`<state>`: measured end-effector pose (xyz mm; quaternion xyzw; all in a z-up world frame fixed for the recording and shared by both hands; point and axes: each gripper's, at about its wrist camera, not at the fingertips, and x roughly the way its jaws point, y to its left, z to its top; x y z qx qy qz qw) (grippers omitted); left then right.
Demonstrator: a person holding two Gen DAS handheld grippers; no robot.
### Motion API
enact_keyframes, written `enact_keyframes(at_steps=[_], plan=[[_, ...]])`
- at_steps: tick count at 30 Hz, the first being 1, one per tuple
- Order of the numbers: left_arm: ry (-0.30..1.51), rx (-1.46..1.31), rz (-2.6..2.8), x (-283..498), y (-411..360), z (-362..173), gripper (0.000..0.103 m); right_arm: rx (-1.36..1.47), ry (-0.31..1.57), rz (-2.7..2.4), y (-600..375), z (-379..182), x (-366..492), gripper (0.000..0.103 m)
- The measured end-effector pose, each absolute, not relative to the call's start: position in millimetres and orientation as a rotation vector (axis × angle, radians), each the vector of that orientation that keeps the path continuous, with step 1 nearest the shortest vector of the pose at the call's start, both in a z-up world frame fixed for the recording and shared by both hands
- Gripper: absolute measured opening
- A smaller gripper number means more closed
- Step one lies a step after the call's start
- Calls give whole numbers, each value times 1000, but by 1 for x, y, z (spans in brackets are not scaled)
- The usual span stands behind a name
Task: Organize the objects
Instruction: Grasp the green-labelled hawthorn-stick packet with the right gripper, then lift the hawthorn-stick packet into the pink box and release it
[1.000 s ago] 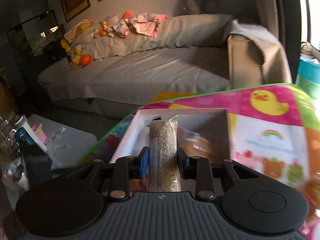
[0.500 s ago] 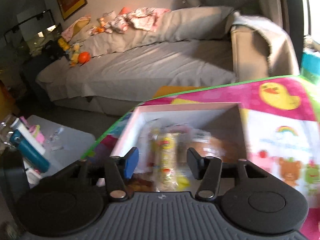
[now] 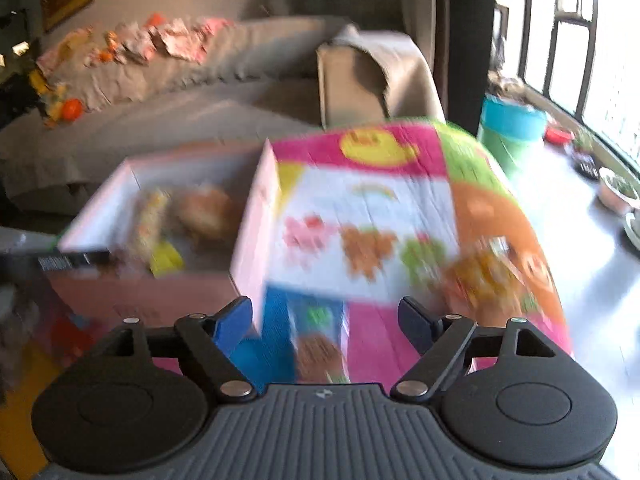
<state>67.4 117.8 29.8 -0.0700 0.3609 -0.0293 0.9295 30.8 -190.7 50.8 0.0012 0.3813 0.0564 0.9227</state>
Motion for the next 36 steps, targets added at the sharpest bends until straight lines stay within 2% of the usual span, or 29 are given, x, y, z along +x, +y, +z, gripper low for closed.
enact_keyframes(at_steps=[5,16,19,21,25,27,36], plan=[[740,-144,-60,67,118,30,19,10,840,118,-193,28,20,81],[739,-143,-60,67,118,30,19,-23,838,154,-168,14,39,81],[739,-144,-60,67,118,30,19,-43,836,169,-163,16,38,70],[739,-144,-60,67,118,30,19,-63,836,177,-160,18,36,56],[739,-143,-59,67,118,30,19,-70,841,161,-161,20,34,40],[740,-143,-59,67,118,30,19,-63,848,156,-162,22,32,37],[738,-144,-60,67,119,29,19,-41,955,280,-171,47,2,35]])
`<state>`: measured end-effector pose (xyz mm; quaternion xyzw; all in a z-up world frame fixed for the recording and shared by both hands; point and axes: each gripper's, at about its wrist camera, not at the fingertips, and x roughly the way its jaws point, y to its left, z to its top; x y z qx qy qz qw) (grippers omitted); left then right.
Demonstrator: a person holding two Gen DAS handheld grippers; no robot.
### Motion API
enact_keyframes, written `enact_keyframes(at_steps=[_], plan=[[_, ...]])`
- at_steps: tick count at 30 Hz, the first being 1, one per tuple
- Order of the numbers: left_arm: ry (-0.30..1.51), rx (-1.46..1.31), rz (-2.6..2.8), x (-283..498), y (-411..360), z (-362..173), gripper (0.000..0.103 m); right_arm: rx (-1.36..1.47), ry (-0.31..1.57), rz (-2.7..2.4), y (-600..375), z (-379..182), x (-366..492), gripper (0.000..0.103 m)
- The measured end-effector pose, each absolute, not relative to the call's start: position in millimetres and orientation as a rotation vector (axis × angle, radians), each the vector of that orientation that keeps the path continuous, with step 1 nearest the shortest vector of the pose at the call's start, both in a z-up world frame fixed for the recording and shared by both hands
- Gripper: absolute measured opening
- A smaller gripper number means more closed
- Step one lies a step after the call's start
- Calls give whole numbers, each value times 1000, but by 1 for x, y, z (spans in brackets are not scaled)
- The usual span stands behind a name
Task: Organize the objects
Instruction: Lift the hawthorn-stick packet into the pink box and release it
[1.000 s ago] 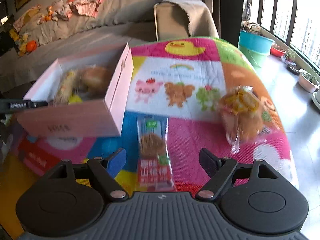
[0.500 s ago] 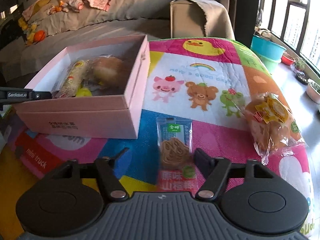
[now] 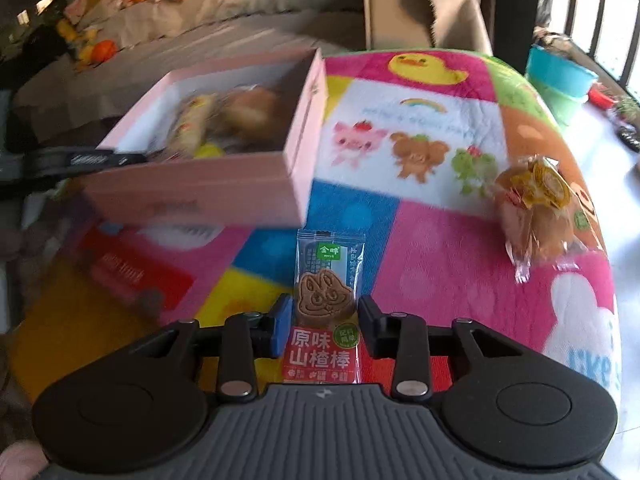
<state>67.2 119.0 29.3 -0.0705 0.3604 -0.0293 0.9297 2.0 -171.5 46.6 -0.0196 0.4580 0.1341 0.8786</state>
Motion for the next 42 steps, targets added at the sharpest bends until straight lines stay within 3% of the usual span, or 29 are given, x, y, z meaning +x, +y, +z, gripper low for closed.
enact_keyframes(at_steps=[4,12,23,25,27,29,33,42], plan=[[736,-151,-63,68,121,29,20,-54,908,320,-168,80,-10,35],[732,-157,-69,67,122,27,20,-13,638,409,-142,161,7,35],[735,-151,-67,67,121,27,20,104,657,516,-60,151,103,36],[736,-149,-67,67,120,27,20,120,681,513,-50,143,116,41],[736,-147,-68,67,120,27,20,138,706,502,-49,135,124,52],[737,-146,-68,67,120,27,20,131,708,483,-53,130,124,55],[736,-145,-68,68,119,27,20,105,695,411,-75,120,116,77],[736,-145,-67,68,120,27,20,78,705,190,-159,92,81,103]])
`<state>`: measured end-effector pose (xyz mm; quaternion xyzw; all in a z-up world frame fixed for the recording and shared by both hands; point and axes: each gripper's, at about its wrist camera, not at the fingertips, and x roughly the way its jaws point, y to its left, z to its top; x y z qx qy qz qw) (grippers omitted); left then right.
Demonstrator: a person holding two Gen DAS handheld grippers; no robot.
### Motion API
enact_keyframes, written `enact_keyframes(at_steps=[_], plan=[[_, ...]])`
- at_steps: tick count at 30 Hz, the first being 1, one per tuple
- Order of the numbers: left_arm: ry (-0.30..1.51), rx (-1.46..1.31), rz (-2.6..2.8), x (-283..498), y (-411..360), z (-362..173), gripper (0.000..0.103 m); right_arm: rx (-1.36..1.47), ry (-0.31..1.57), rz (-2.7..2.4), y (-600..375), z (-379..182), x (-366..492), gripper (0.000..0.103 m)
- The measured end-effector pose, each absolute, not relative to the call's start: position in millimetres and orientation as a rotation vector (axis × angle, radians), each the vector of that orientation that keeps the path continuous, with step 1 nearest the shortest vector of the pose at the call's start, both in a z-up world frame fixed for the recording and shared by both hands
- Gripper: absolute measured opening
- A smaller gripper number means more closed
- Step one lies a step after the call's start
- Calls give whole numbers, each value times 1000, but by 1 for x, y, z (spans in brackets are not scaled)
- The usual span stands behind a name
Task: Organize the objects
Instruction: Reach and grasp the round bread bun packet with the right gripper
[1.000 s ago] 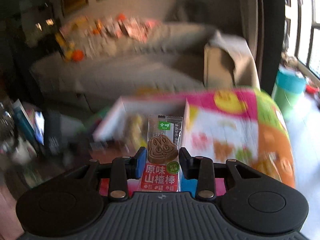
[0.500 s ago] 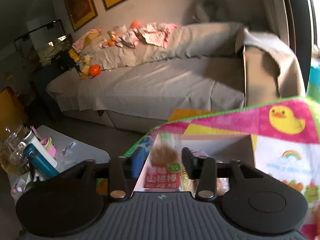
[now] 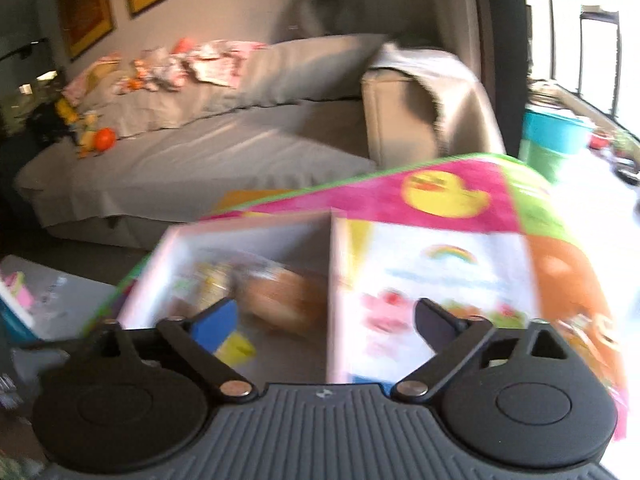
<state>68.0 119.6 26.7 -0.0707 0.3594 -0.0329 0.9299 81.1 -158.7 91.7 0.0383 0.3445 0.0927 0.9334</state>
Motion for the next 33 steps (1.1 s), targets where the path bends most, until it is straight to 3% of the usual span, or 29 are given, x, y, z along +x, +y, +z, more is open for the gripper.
enact_keyframes(at_steps=[16,27,33], plan=[[742,-85,-50,72,112,29,18,97,788,-25,-240,5,11,103],[752,-92,-27,71,110,29,17,25,741,-32,-228,-5,3,103],[752,-92,-28,70,110,29,17,57,733,98,-246,19,0,103]])
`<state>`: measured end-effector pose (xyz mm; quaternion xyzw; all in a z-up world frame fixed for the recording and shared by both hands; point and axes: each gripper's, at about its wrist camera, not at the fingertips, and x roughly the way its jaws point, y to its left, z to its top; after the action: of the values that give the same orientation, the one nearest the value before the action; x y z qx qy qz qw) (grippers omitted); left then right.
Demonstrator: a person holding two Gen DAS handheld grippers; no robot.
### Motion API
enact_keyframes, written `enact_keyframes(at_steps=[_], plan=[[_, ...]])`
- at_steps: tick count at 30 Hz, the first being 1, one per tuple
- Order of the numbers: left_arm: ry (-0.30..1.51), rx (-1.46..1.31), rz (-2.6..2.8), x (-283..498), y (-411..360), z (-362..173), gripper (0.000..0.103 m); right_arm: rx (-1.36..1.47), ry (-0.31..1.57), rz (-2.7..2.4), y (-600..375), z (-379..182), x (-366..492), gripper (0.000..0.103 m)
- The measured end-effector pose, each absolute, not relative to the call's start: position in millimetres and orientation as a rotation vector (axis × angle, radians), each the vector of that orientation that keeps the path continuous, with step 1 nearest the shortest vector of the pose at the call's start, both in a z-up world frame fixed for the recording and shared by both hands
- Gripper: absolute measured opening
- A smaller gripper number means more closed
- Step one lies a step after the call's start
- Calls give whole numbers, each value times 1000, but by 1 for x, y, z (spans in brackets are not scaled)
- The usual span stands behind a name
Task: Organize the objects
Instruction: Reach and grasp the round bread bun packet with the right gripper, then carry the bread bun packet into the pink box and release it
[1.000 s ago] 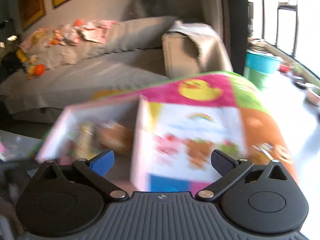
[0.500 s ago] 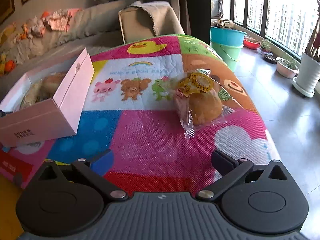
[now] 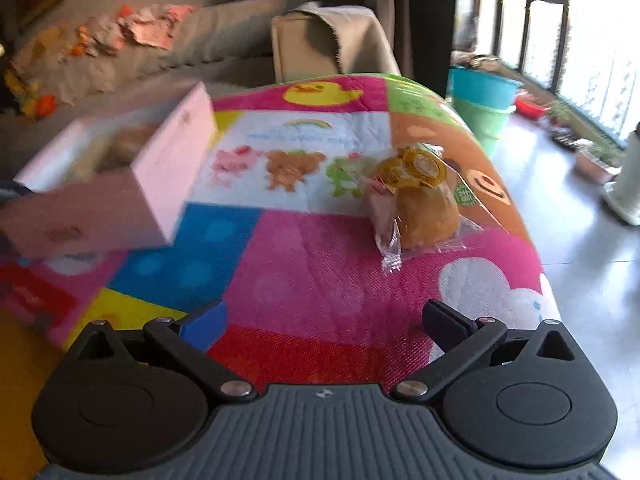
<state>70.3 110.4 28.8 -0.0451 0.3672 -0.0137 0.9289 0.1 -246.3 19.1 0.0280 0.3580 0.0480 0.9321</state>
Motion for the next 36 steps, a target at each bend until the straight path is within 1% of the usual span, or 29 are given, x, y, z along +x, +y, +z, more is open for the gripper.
enact_keyframes(at_steps=[3,5,11,12,13,15,16,17,18,22,26,31,36], plan=[[747,-105,-26,69,112,28,17,-26,618,44,-251,42,3,103],[744,-109,-26,69,112,27,17,-76,596,0,-256,46,18,103],[750,-104,-14,68,109,28,17,-78,711,-42,-272,27,85,103],[751,-102,-13,68,109,28,17,-92,729,-50,-270,22,94,101],[752,-101,-12,68,108,29,17,-114,743,-54,-268,17,101,96],[751,-100,-14,67,108,29,17,-155,800,-51,-262,8,106,67],[751,-98,-16,67,108,28,17,-154,792,-51,-261,9,102,65],[751,-99,-18,67,109,28,17,-161,804,-39,-257,10,98,60],[750,-100,-20,67,109,28,17,-162,817,-19,-255,13,93,57],[746,-101,-26,66,111,28,17,-129,856,46,-244,26,62,56],[746,-102,-31,65,112,28,18,-137,848,108,-224,50,24,56],[743,-109,-43,65,113,27,18,-127,758,215,-194,104,-1,56],[736,-123,-49,65,115,27,19,-57,666,342,-162,153,14,56]])
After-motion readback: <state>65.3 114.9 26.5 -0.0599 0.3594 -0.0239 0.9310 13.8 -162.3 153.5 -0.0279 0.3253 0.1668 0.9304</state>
